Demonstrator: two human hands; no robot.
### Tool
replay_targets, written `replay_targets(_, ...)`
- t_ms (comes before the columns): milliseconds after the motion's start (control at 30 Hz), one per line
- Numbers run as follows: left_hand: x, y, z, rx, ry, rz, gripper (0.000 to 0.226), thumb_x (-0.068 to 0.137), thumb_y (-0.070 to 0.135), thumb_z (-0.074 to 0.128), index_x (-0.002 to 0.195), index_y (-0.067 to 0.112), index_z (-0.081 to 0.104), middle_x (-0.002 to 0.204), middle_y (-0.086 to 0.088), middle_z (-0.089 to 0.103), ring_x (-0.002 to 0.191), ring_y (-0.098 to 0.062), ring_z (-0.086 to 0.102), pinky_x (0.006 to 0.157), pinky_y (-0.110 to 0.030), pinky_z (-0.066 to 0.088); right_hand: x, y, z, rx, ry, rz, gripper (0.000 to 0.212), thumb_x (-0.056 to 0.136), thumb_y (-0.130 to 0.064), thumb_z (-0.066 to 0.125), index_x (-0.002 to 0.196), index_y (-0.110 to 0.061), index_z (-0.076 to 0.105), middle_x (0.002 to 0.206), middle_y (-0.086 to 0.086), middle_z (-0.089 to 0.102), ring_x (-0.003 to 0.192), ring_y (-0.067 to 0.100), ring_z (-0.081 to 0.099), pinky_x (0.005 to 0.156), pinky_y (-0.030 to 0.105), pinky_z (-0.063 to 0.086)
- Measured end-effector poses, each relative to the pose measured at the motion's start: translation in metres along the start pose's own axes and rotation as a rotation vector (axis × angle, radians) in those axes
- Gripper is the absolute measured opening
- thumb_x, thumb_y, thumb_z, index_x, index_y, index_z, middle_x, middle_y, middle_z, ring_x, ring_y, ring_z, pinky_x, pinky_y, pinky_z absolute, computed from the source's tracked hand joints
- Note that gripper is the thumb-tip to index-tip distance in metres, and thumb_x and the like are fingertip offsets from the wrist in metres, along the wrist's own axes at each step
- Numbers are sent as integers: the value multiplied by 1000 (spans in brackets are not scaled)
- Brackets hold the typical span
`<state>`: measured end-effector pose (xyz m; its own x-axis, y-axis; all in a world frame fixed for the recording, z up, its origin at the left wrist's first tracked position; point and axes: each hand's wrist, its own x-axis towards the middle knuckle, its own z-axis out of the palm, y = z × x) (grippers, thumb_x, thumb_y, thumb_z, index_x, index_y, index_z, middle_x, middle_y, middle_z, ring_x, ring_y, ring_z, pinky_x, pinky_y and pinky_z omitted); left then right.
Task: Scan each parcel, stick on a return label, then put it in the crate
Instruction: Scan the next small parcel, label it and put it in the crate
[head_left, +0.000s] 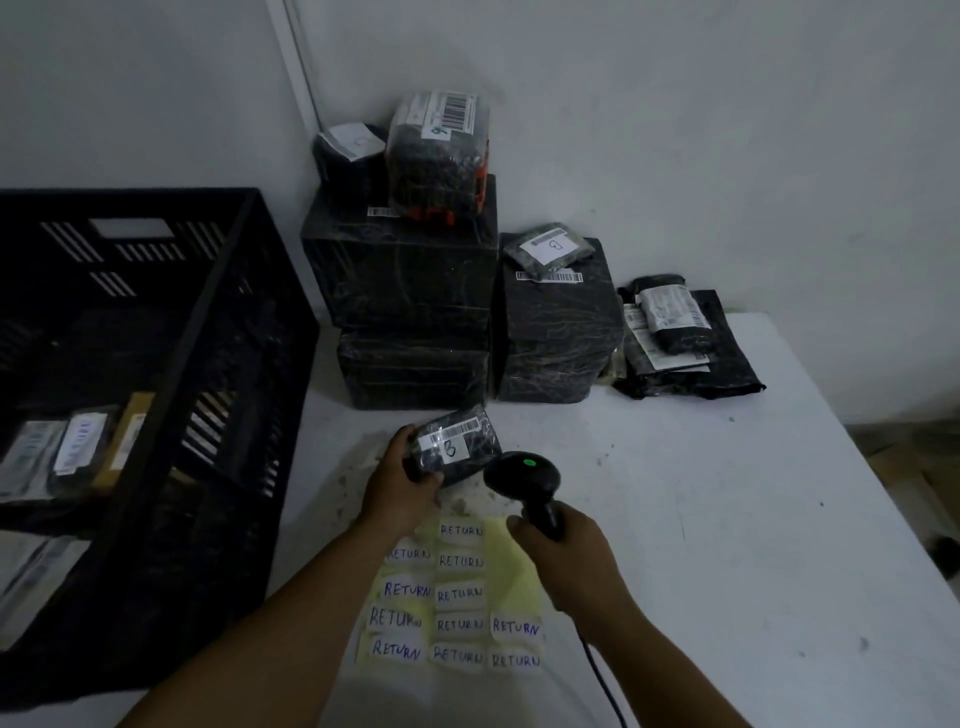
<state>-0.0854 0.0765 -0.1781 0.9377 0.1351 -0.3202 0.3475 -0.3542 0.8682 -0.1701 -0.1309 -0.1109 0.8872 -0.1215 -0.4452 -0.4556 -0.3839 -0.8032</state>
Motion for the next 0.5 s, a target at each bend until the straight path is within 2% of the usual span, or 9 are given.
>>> replay_targets(133, -1, -3, 2, 20, 4, 36, 68, 87, 4, 70, 144, 29, 41, 135, 2, 58, 116, -16, 59, 90, -31, 51, -13, -14, 5, -9, -6, -61, 30, 88, -38, 69, 88, -9, 63, 62, -2, 54, 49, 9, 47, 52, 25, 43)
replay_targets(233, -2, -5, 2, 31, -1, 48, 70, 87, 5, 71, 144, 30, 40, 132, 4, 60, 113, -14, 59, 84, -25, 49, -16, -18, 7, -13, 3, -99, 29, 87, -36, 70, 82, -9, 59, 61, -3, 51, 49, 6, 42, 53, 21, 38)
replay_targets(333, -3, -6, 3, 46, -2, 49, 72, 86, 7, 73, 144, 31, 39, 131, 5, 60, 109, -12, 59, 78, -18, 47, -18, -18, 9, -23, 0, -104, 29, 87, -34, 70, 72, -17, 52, 58, -5, 48, 48, 5, 39, 53, 21, 36)
replay_targets(400, -4, -6, 2, 73, -5, 41, 74, 87, 10, 72, 147, 30, 35, 119, 10, 60, 100, -8, 58, 71, -15, 45, -19, -18, 9, -22, -5, -107, 29, 88, -33, 70, 70, -21, 50, 58, -5, 48, 48, 3, 40, 54, 20, 37)
replay_targets(467, -5, -5, 1, 106, -3, 34, 76, 87, 12, 71, 149, 31, 31, 106, 16, 54, 91, -4, 53, 69, -16, 44, -20, -18, 9, -22, -10, -113, 27, 88, -32, 69, 71, -21, 51, 59, -5, 49, 49, 2, 40, 54, 20, 37)
replay_targets(500, -6, -5, 1, 104, -4, 38, 75, 87, 11, 71, 148, 31, 32, 110, 14, 56, 93, -5, 54, 71, -18, 45, -20, -18, 10, -22, -9, -114, 27, 88, -32, 69, 71, -20, 51, 59, -5, 49, 49, 3, 40, 54, 20, 37)
